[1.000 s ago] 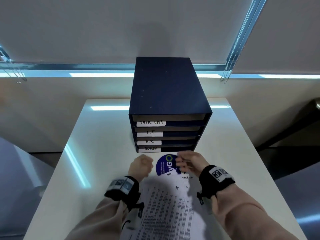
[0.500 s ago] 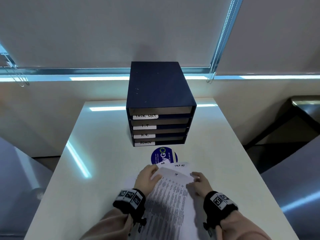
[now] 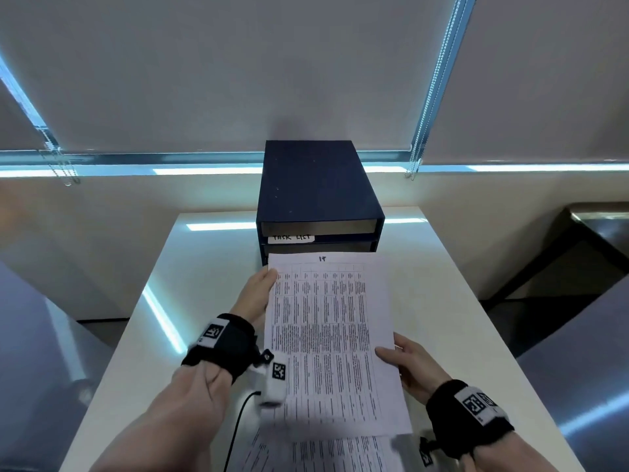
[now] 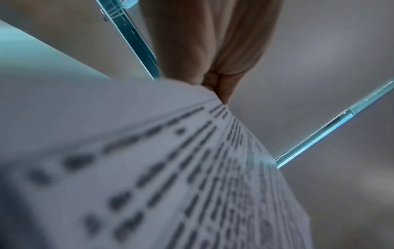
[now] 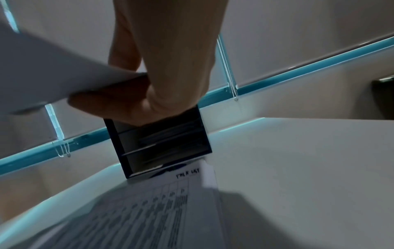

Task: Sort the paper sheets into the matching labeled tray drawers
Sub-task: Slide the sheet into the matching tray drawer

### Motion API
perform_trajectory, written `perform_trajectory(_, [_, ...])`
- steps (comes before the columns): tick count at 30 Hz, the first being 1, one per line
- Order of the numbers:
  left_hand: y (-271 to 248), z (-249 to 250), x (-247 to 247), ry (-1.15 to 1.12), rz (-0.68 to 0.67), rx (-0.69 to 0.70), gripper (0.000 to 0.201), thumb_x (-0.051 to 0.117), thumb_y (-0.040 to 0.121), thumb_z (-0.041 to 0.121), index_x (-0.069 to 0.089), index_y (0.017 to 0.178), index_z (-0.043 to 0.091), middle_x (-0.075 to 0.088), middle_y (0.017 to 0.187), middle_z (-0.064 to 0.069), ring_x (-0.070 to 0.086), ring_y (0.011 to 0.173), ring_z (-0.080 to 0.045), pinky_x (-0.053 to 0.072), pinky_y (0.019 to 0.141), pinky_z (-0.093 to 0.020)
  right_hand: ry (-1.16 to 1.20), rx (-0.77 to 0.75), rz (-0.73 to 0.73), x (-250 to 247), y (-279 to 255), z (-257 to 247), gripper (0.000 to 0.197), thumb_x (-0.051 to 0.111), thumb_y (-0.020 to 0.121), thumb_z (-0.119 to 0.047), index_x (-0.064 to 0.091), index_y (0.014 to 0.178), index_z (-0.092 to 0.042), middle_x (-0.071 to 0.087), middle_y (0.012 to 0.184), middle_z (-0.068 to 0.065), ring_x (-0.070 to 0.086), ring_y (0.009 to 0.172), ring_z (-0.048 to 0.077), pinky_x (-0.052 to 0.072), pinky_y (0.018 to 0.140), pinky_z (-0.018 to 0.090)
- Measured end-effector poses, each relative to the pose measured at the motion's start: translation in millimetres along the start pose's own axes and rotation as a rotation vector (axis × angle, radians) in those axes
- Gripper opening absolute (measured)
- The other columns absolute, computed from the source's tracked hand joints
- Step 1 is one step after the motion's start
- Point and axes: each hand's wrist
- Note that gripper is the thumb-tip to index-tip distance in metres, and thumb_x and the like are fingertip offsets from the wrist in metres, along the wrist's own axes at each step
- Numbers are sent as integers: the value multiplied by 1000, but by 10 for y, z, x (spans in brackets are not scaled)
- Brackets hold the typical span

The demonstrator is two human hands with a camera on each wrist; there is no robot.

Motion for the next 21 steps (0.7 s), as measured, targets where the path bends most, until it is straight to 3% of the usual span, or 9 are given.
perform_trajectory(3, [-10, 11, 23, -7, 14, -17, 29, 31, 104, 20, 57, 113, 11, 67, 107, -15, 64, 96, -26, 46, 96, -44, -17, -2, -16, -5, -37, 3, 43, 65, 80, 2, 59, 122, -4, 67, 117, 21, 67, 103, 35, 57, 83, 41])
perform_trajectory(8, [8, -37, 34, -62, 32, -57, 29, 31, 104, 19, 60, 107, 14, 65, 112, -17, 62, 106, -31, 45, 99, -46, 0, -3, 5, 7, -67, 40, 39, 58, 86, 2, 56, 124, -6, 67, 117, 20, 67, 104, 35, 55, 88, 43])
perform_trajectory(12, [48, -15, 48, -69, 102, -93, 34, 33, 103, 17, 49, 127, -1, 63, 116, -18, 59, 107, -31, 43, 102, -45, -50, -1, 107, 31, -24, 162, 26, 41, 94, 7, 50, 116, -3, 73, 95, 19, 70, 79, 30, 57, 69, 37])
perform_trajectory(15, [70, -25, 88, -49, 124, -142, 47, 35, 103, 20, 29, 143, -4, 48, 138, -20, 51, 123, -33, 38, 99, -36, -116, 4, 158, 25, 56, 146, 29, 40, 95, 6, 52, 119, -3, 71, 98, 19, 69, 76, 29, 55, 70, 35])
perform_trajectory(17, [52, -80, 111, -73, 84, -146, 52, 38, 102, 19, 21, 145, -5, 43, 143, -16, 45, 129, -31, 37, 97, -33, -134, 23, 176, -4, 153, 84, 31, 40, 95, 6, 52, 122, -3, 70, 99, 17, 69, 75, 26, 55, 70, 33])
perform_trajectory(19, [4, -157, 115, -75, 44, -170, 48, 41, 101, 18, 29, 142, -4, 48, 136, -9, 54, 116, -27, 39, 88, -26, -138, 45, 196, -28, 280, 2, 32, 40, 96, 6, 51, 123, -4, 69, 96, 14, 69, 72, 23, 55, 68, 31])
perform_trajectory(21, [-10, -309, 60, -59, 33, -197, 39, 42, 101, 20, 41, 133, -2, 58, 125, -9, 61, 92, -15, 48, 73, -19, -152, 69, 213, -22, 425, -118, 34, 39, 96, 6, 49, 126, -4, 68, 94, 12, 69, 70, 21, 55, 66, 31])
Point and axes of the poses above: each hand's wrist, its own y-axis towards the middle knuckle, its own x-axis out of the palm, z = x × y
